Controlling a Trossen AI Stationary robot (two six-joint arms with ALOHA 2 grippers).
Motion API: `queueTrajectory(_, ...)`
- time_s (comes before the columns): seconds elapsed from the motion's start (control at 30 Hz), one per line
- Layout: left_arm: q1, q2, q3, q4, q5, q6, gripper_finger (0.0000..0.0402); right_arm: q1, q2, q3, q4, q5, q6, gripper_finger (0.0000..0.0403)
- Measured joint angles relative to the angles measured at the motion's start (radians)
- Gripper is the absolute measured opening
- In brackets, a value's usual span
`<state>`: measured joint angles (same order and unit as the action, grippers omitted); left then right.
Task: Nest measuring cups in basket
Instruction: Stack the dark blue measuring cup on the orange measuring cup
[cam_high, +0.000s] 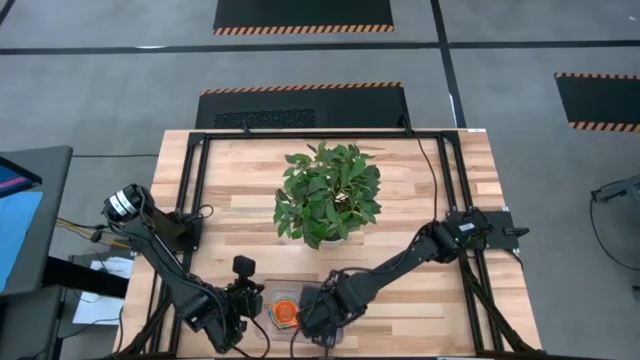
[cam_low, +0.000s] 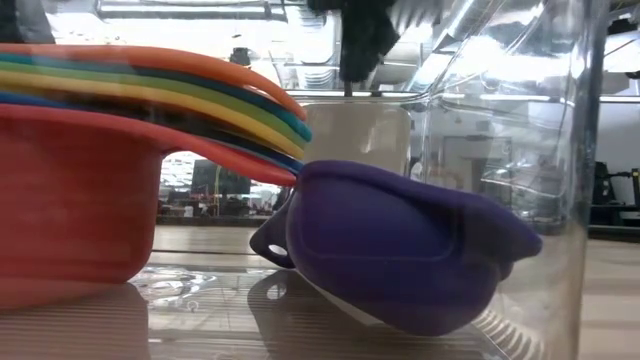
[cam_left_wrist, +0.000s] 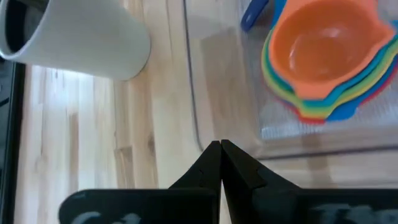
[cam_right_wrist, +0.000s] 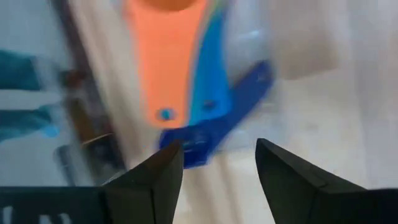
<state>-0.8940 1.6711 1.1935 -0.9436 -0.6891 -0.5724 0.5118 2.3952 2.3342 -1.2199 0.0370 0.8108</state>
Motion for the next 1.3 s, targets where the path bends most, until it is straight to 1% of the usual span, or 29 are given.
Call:
queueTrajectory(0.1, 0.001, -0.019, -0.028, 0.008, 0.002, -0.002, 0.0, 0.009, 0.02, -0.001, -0.011, -0.019, 0.006, 0.0215)
queueTrajectory(0.33, 0.007, -0.057, -0.08, 0.044, 0.004, 0.002, 0.0, 0.011, 0.036, 0.0, -0.036, -0.017, 0.022, 0.0217)
queueTrajectory(0.57, 0.007, -0.058, -0.081, 0.049, 0.0, 0.017, 0.0, 0.004, 0.048, -0.001, -0.036, -0.02, -0.008, 0.0212)
queueTrajectory(0.77, 0.007, -0.058, -0.081, 0.052, -0.003, 0.026, 0.0, -0.009, 0.069, -0.002, -0.031, -0.073, -0.052, 0.0212)
queueTrajectory(0.93, 0.007, -0.058, -0.081, 0.055, -0.003, 0.026, 0.0, -0.022, 0.067, 0.0, -0.029, -0.076, -0.08, 0.021)
queueTrajectory(1.3, 0.006, -0.058, -0.08, 0.063, -0.003, 0.027, 0.0, -0.03, 0.064, 0.016, -0.021, -0.12, -0.059, 0.0209)
